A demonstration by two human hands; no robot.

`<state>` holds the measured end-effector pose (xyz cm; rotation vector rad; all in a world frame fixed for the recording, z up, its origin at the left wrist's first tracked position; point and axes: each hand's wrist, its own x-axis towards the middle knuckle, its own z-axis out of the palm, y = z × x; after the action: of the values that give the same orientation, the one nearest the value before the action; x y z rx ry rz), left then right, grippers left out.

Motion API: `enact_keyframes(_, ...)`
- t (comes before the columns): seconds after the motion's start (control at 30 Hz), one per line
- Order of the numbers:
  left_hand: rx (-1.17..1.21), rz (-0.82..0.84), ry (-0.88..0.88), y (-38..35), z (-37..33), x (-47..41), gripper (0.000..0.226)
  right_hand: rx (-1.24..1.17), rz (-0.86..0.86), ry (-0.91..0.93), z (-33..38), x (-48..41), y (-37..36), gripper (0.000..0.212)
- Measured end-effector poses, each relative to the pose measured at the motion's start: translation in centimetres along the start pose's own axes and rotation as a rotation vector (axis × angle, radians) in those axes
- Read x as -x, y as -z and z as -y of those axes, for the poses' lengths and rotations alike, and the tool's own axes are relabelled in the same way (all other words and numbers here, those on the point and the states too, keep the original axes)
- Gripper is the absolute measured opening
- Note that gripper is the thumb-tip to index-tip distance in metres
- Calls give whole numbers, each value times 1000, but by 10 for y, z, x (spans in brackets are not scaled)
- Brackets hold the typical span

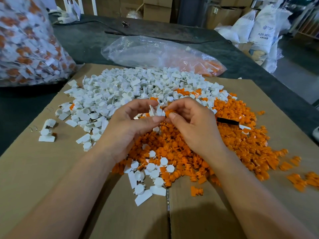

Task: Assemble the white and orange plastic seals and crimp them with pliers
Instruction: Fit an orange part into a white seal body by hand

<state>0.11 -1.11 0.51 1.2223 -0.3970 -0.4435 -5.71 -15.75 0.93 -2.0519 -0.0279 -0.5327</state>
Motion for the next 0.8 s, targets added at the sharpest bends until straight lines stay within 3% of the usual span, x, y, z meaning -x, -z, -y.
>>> enact_keyframes(0.2, -41, -61, -33, 1, 3, 0, 30, 22, -121, 44, 4, 1, 2, 29)
enact_keyframes(0.33, -123, -77, -28, 0, 4, 0, 39, -66, -121, -6, 5, 2, 0, 25)
enact_keyframes(0.67, -151, -56, -35, -4, 3, 2, 38, 12, -151, 88, 3, 2, -5, 14)
enact_keyframes(0.8, -147, -68, -54, -3, 3, 1, 39, -11, -96, 114, 2, 3, -3, 28)
